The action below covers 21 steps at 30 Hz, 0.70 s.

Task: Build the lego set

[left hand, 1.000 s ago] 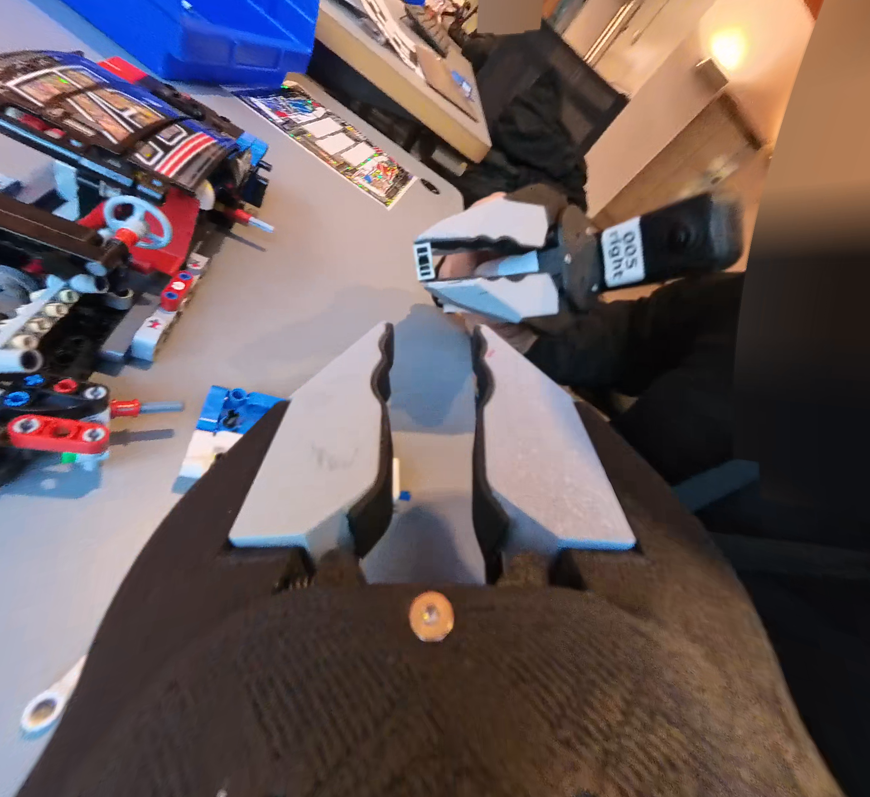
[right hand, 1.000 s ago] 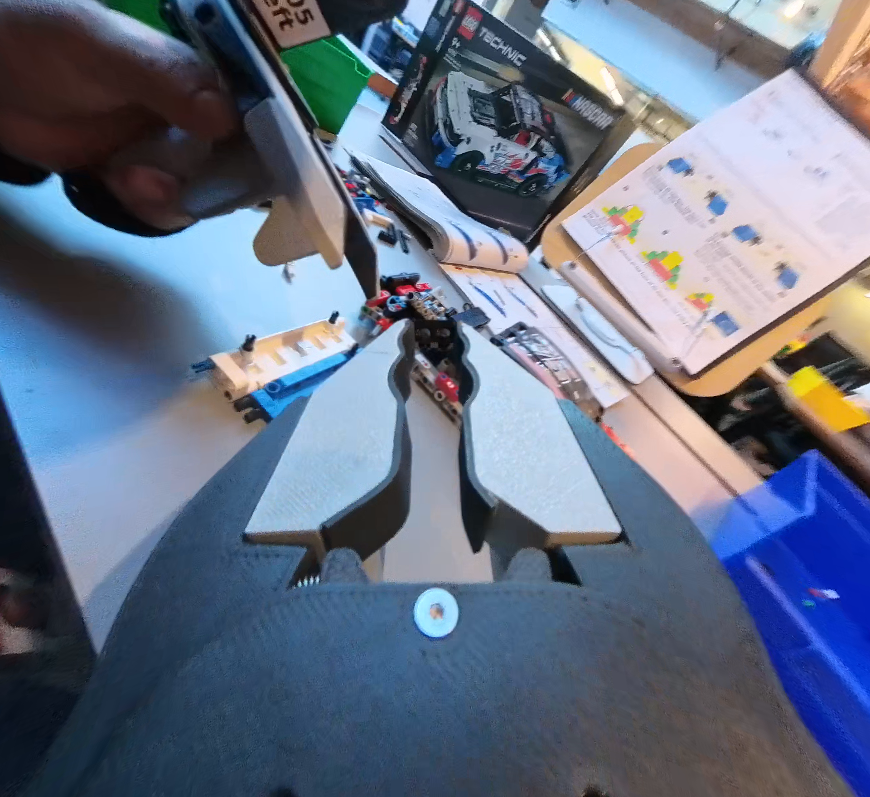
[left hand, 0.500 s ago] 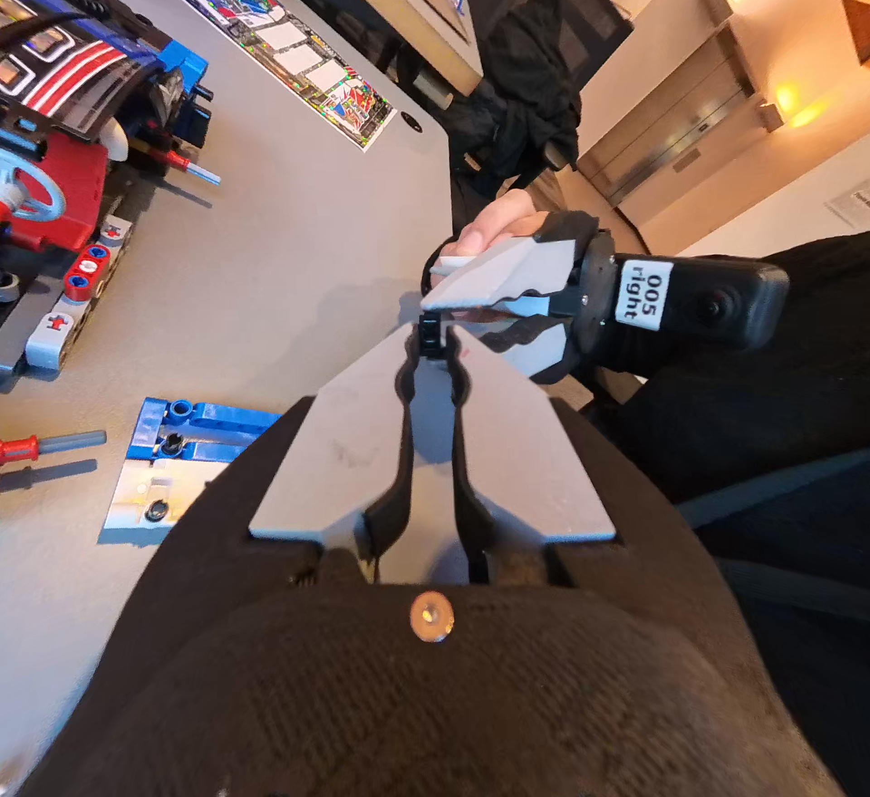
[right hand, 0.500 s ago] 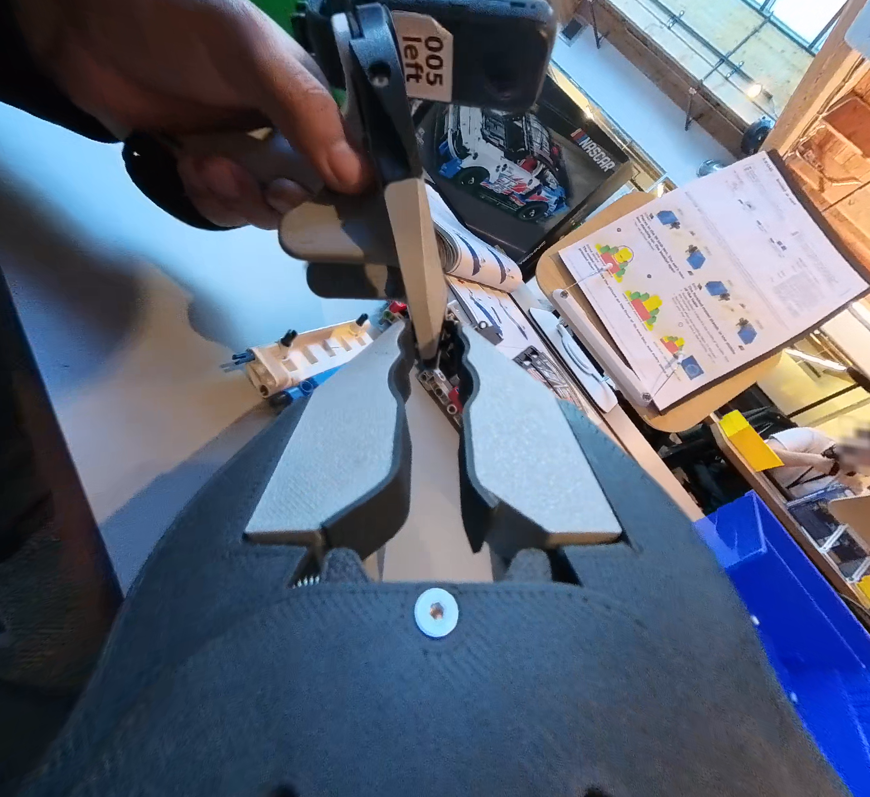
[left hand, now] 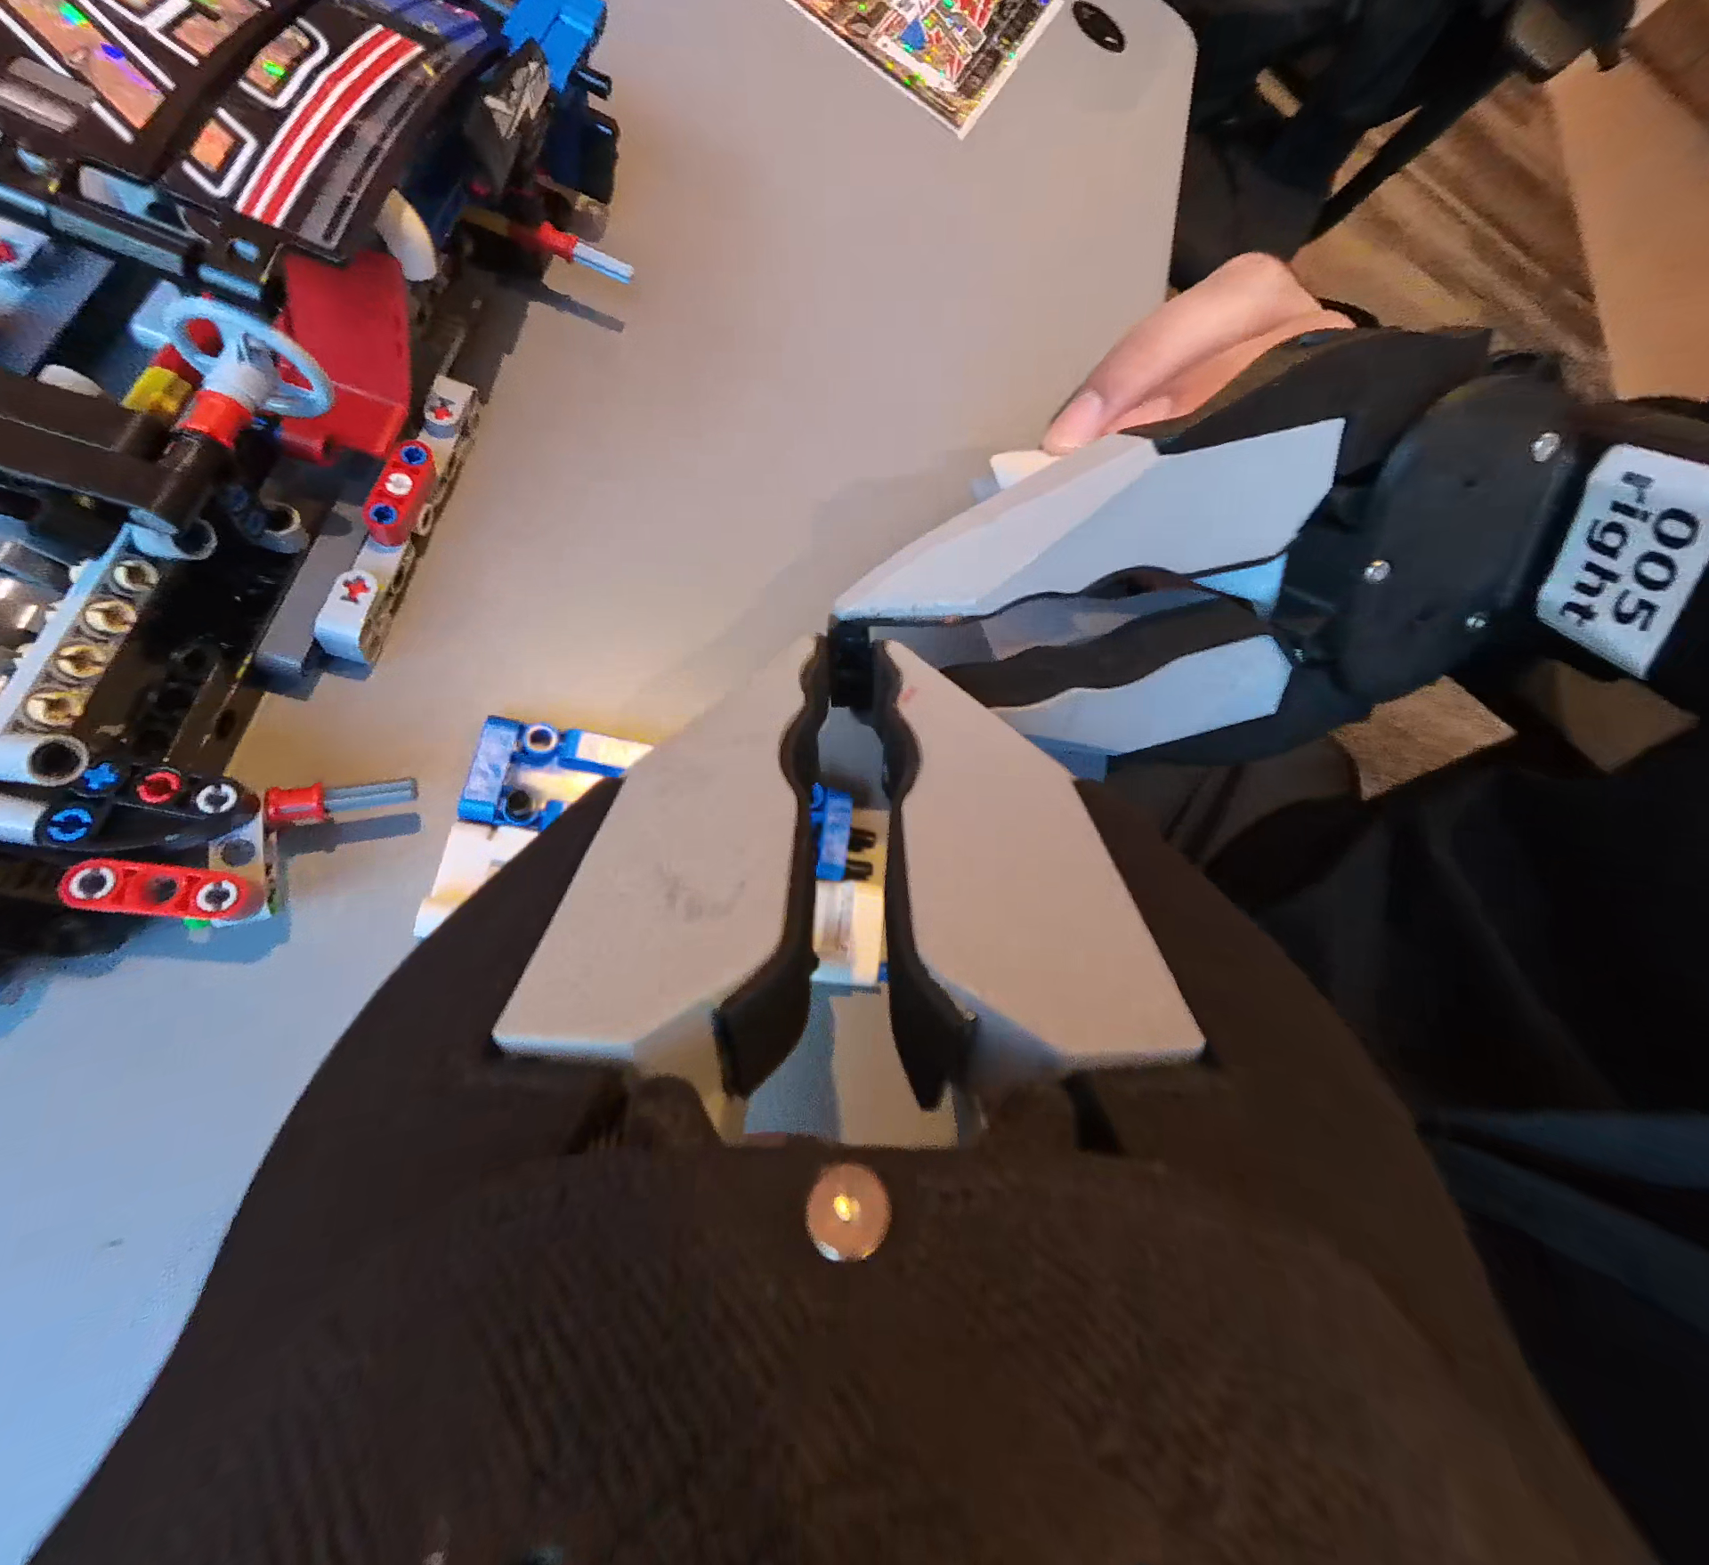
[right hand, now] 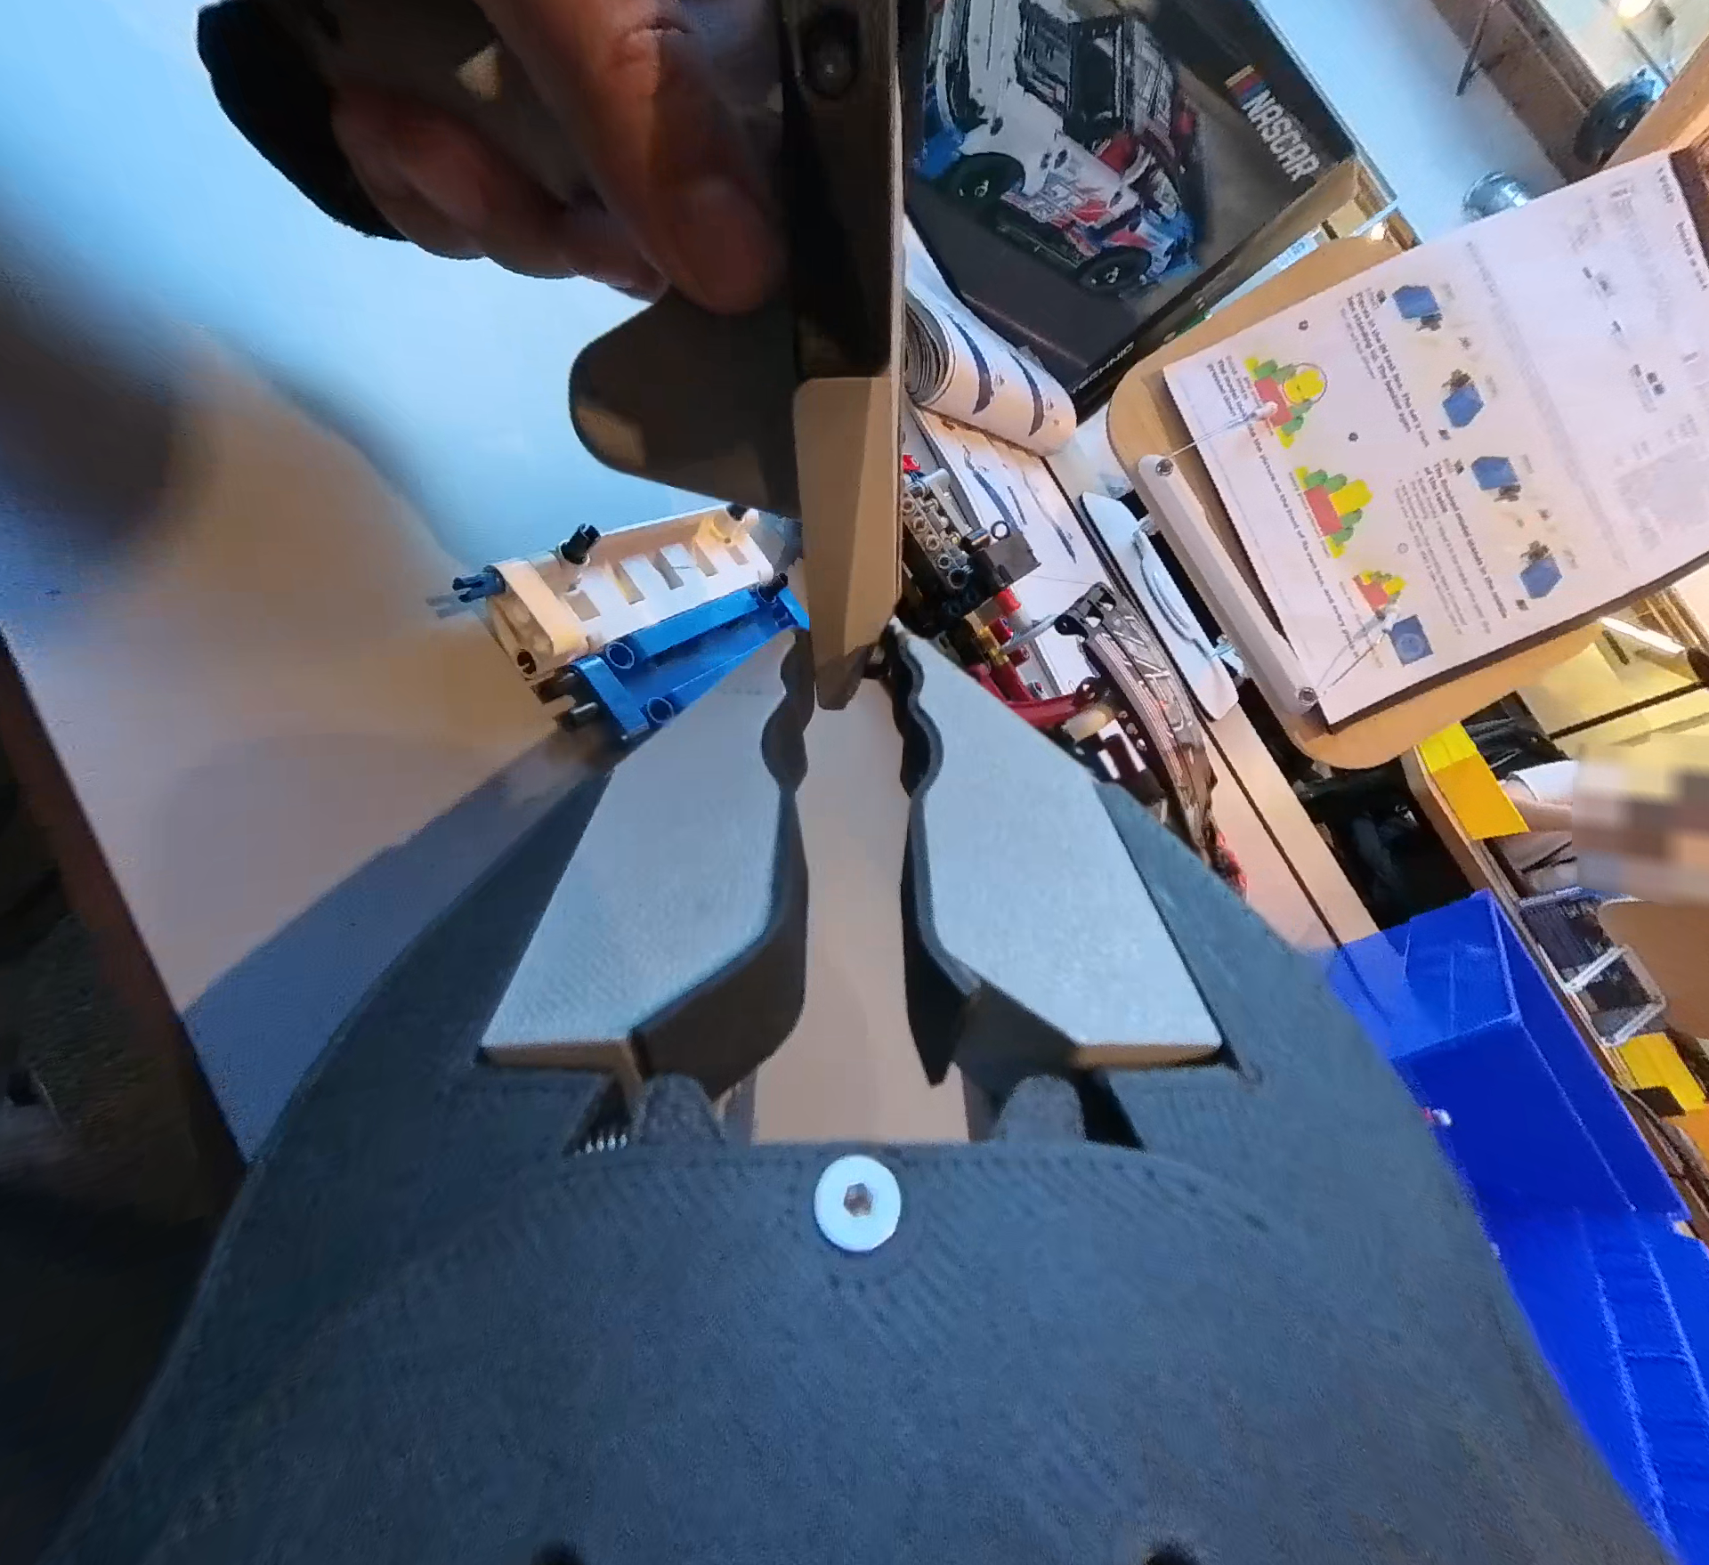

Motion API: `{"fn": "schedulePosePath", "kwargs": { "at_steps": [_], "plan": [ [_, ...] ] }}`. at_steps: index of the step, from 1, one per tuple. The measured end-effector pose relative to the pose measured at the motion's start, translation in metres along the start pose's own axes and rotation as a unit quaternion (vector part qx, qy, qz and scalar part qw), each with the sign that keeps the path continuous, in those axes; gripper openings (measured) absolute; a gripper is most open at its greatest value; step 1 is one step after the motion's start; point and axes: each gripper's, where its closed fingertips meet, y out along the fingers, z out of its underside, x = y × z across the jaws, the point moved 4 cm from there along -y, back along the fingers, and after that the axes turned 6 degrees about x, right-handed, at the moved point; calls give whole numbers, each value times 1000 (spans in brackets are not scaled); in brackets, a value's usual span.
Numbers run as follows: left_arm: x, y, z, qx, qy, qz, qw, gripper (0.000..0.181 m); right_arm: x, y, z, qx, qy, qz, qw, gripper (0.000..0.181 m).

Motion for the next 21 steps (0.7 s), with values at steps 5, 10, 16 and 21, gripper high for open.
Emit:
{"fn": "schedulePosePath", "kwargs": {
  "at_steps": [5, 10, 16, 21],
  "plan": [
    [-6, -2, -3, -16, 11, 5, 1000, 11, -3, -3, -1, -17, 27, -18, 999, 13],
    [-5, -10, -5, -32, 14, 24, 999, 25, -6, -4, -1, -26, 49, -31, 998, 14],
    [12, -42, -3, -52, 38, 24, 998, 35, -19, -5, 6, -23, 106, -41, 993, 13],
    [27, -51, 21, 8, 97, 6, 995, 34, -34, -3, 19, -14, 169, -73, 983, 13]
  ]
}}
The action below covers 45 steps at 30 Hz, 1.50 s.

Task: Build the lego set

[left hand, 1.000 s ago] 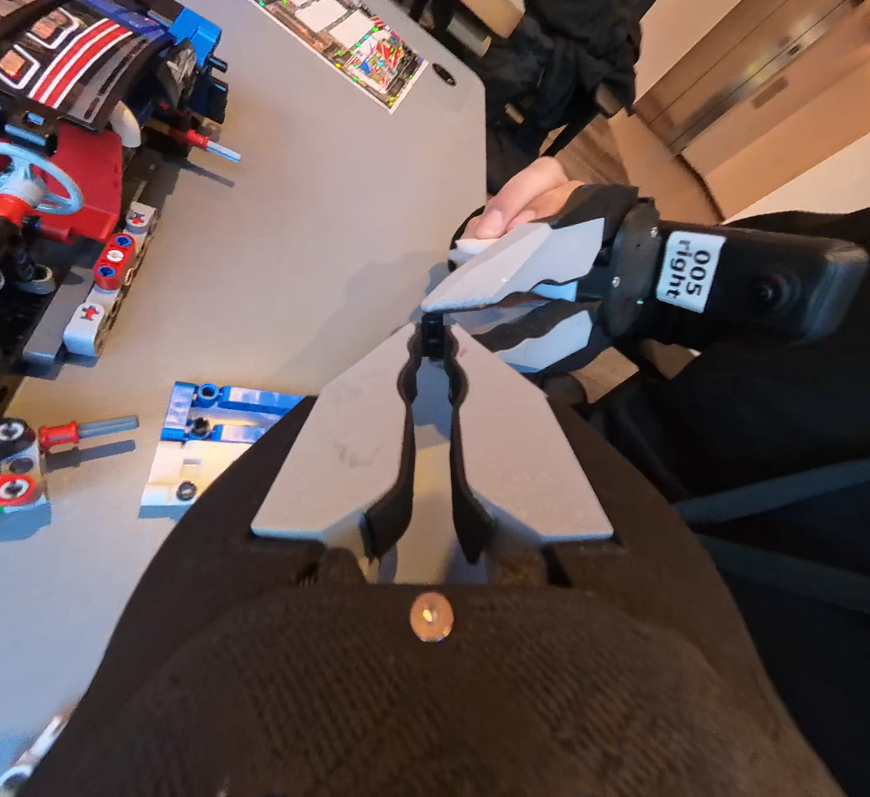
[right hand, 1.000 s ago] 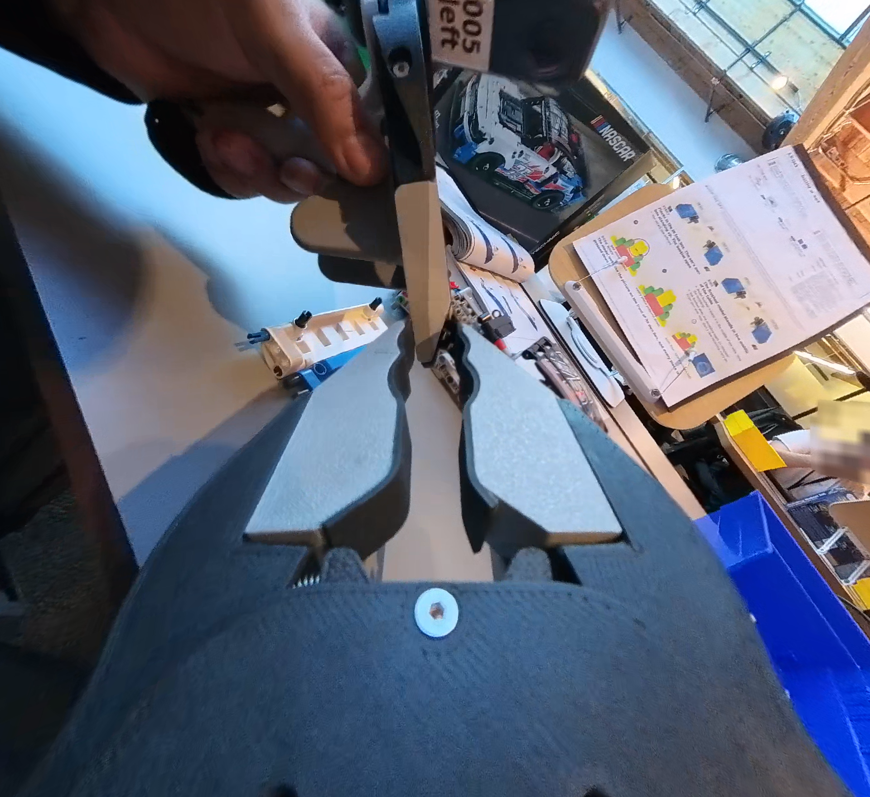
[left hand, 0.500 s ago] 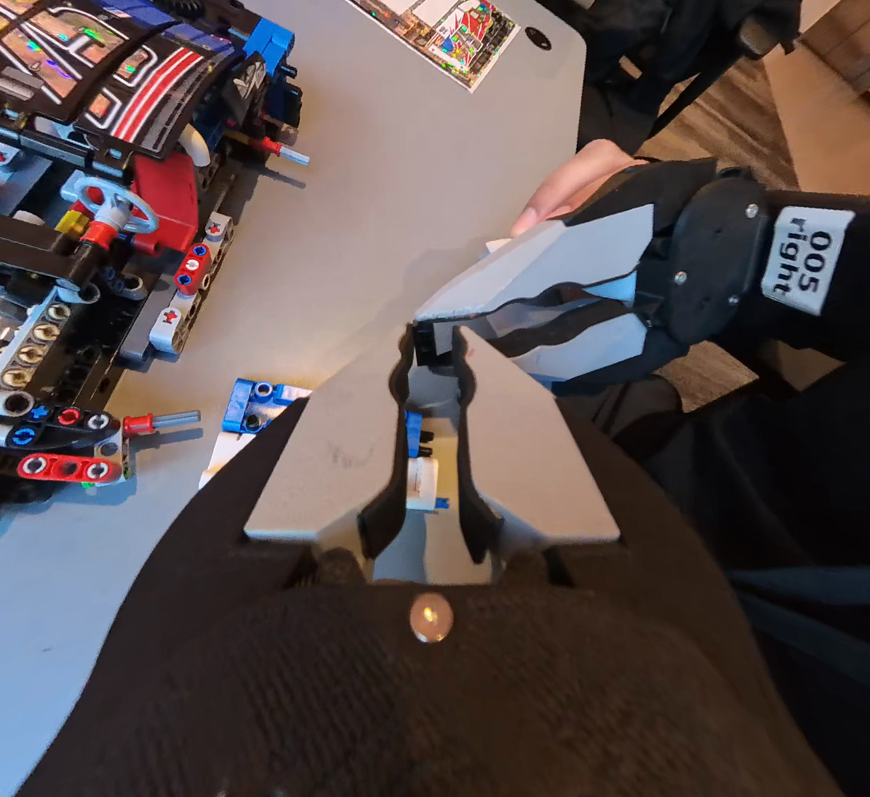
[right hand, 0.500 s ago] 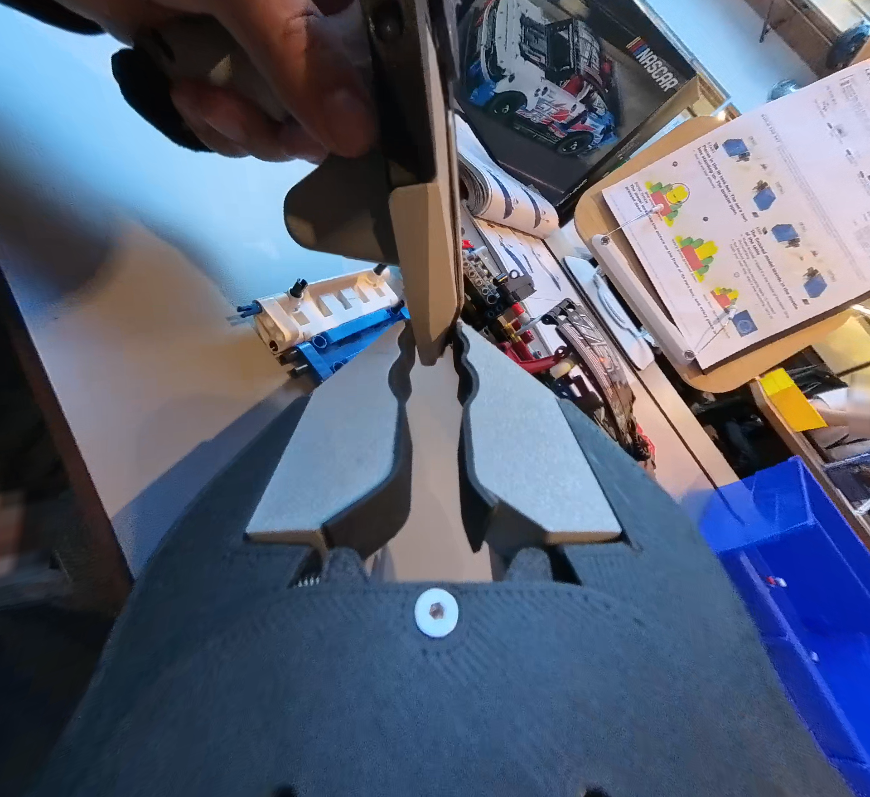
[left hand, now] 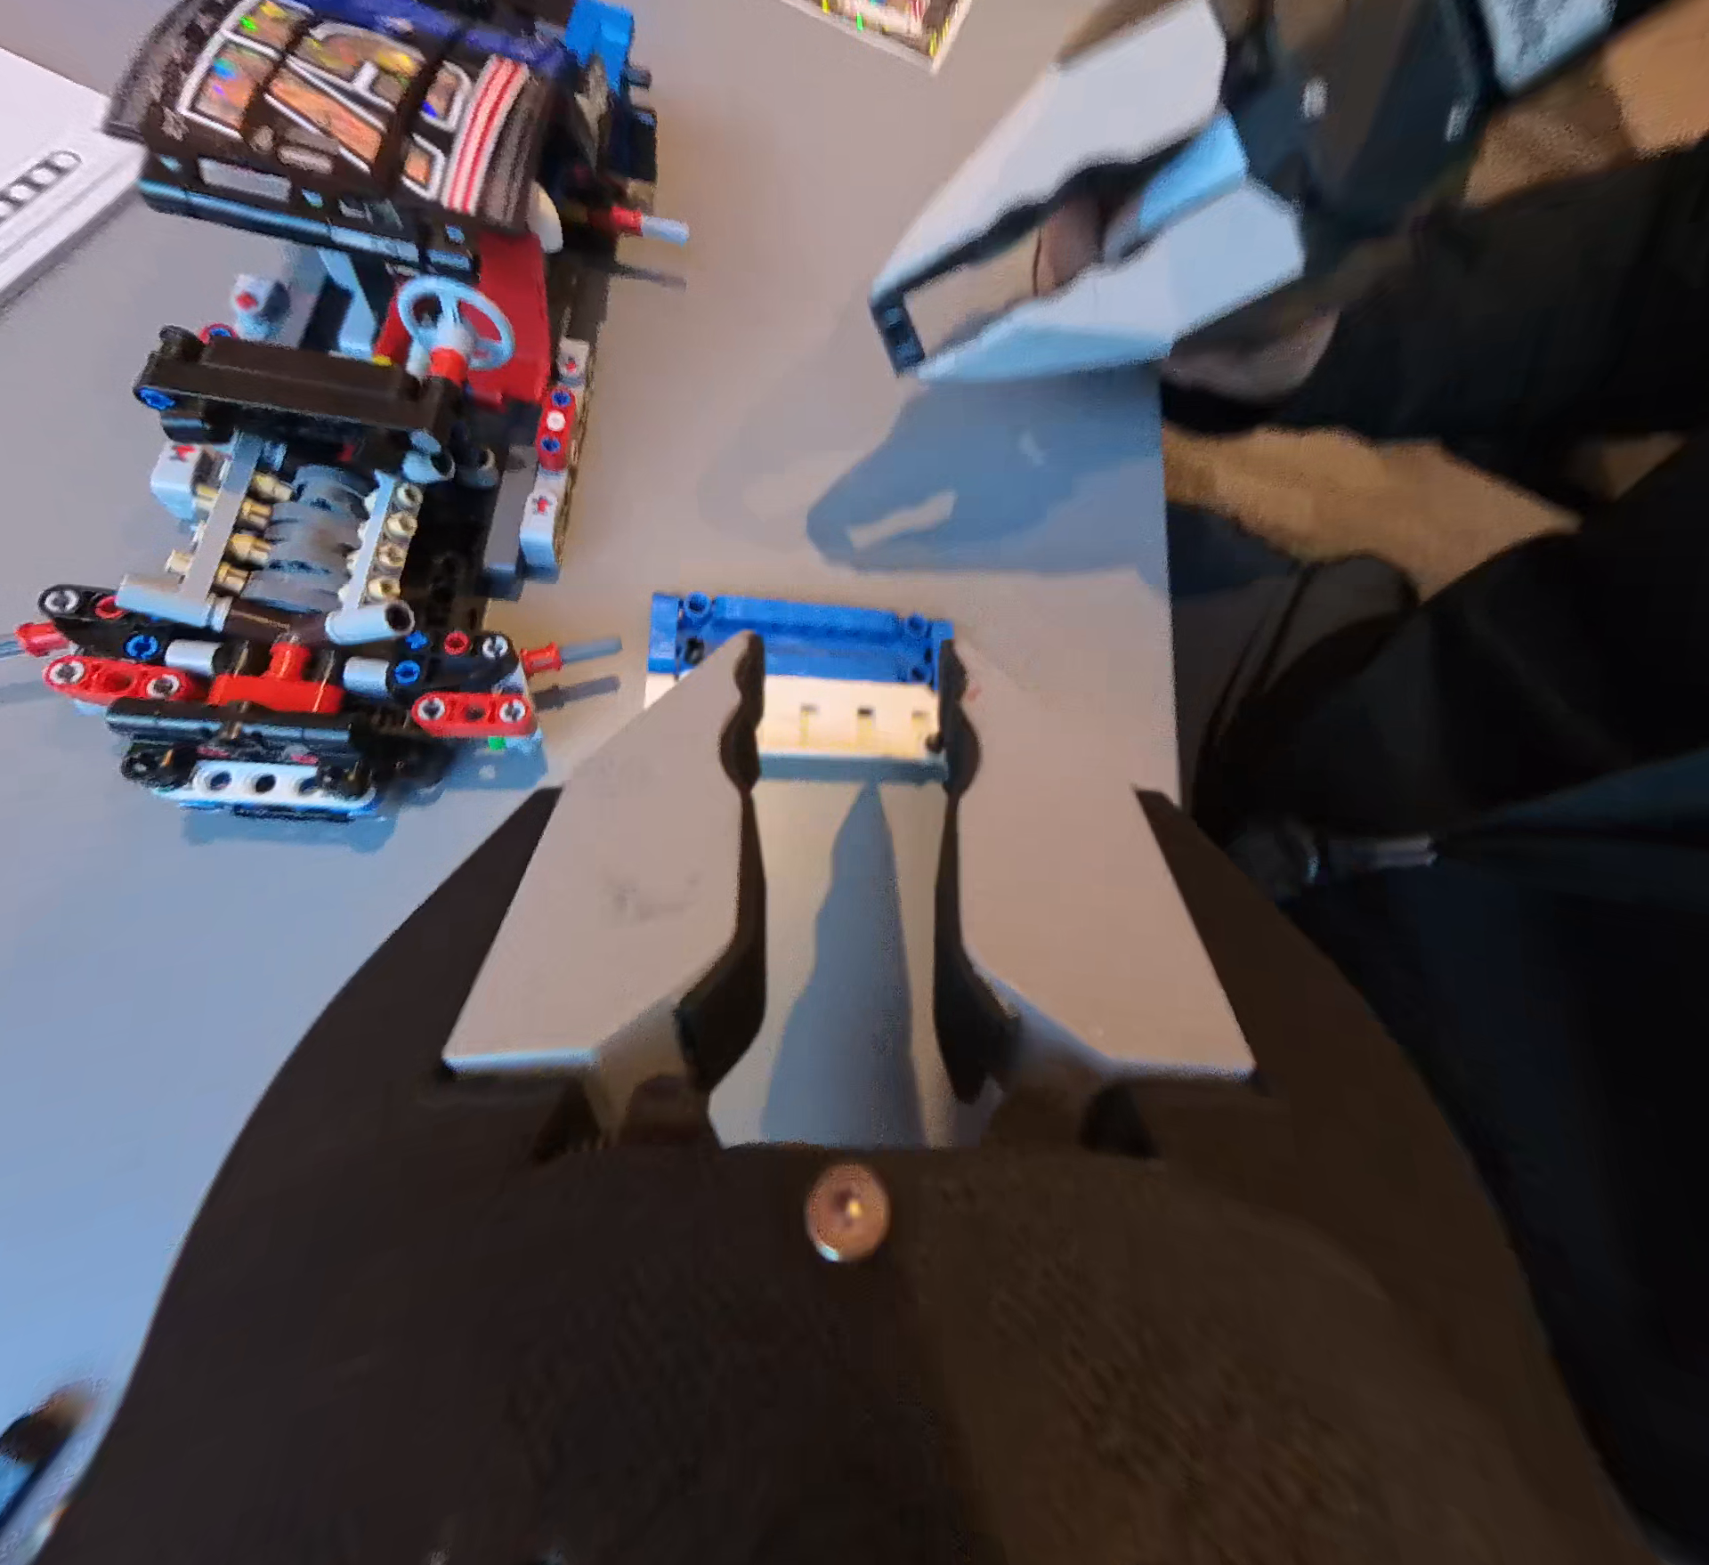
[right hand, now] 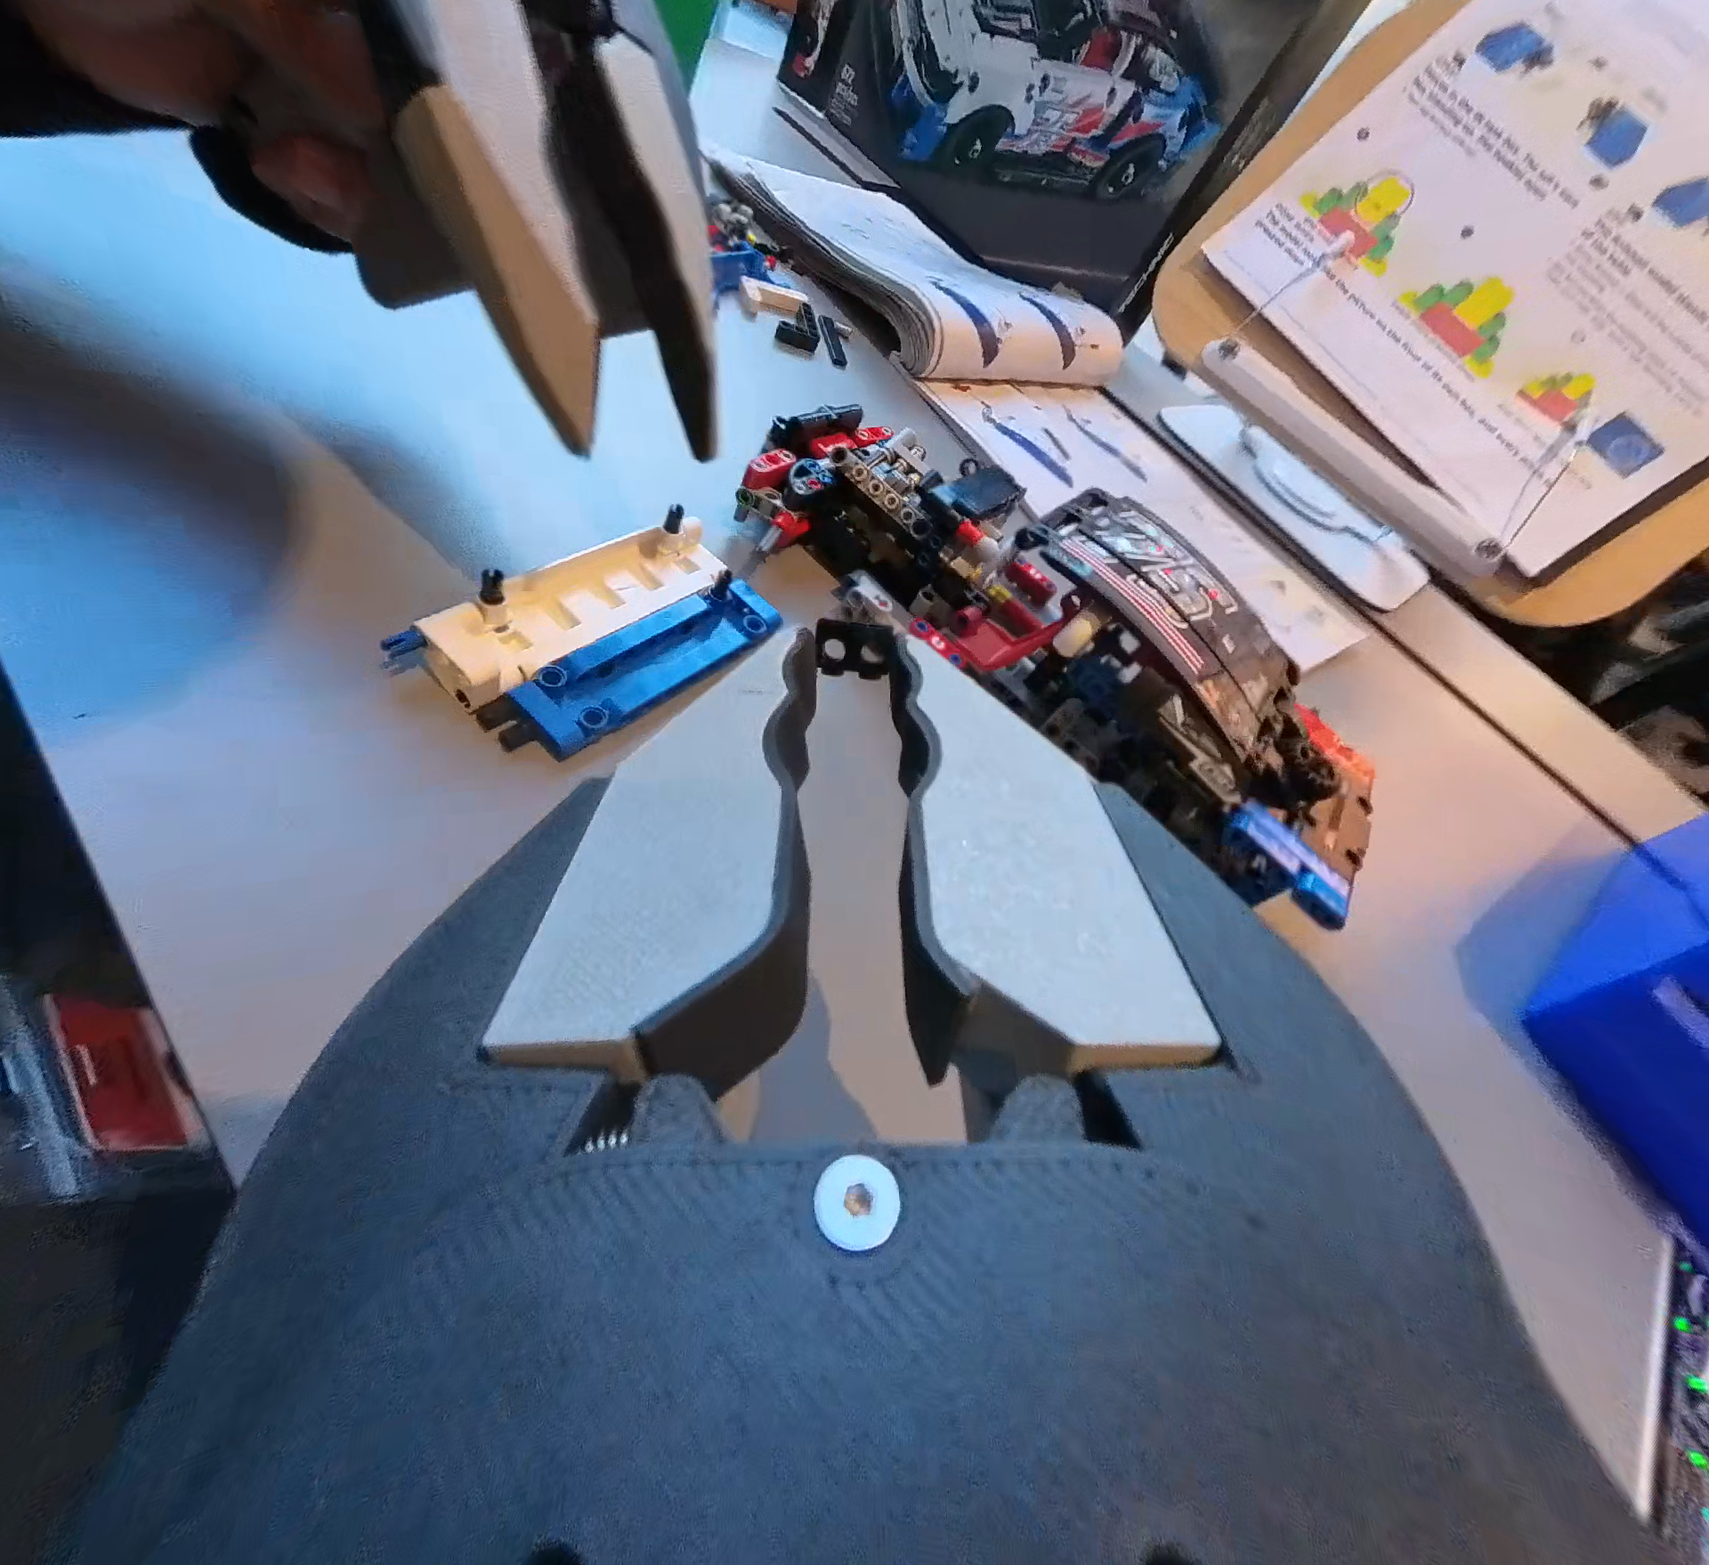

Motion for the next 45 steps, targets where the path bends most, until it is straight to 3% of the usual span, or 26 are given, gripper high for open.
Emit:
{"fn": "schedulePosePath", "kwargs": {
  "at_steps": [4, 7, 15, 20, 27, 29, 31, 34, 39, 45],
  "plan": [
    [-2, 4, 15, 52, 87, -24, 995, 32, -10, -1, 5, 4, 74, -51, 996, 13],
    [0, 9, 18, 64, 131, -68, 987, 40, -13, 0, 11, 24, 123, -93, 988, 13],
    [-8, 30, 33, 137, 192, -79, 968, 38, -1, -6, 18, 60, 133, -138, 980, 13],
    [-26, 45, 28, 133, 207, -70, 967, 32, 10, -16, 24, 79, 160, -169, 969, 13],
    [-58, 46, 5, 108, 220, -18, 969, 40, 25, -38, 26, 86, 174, -177, 965, 13],
    [-58, 44, 4, 127, 275, -26, 953, 45, 28, -45, 28, 84, 178, -180, 964, 13],
    [-55, 45, 0, 138, 346, -26, 927, 61, 32, -51, 29, 79, 187, -182, 962, 13],
    [-53, 48, -9, 145, 412, 10, 899, 75, 36, -57, 30, 71, 194, -182, 961, 13],
    [-33, 59, -14, 249, 458, 37, 852, 69, 42, -66, 35, 73, 184, -180, 963, 14],
    [-18, 72, 5, 351, 463, 106, 807, 84, 48, -73, 38, 66, 176, -195, 963, 14]
  ]
}}
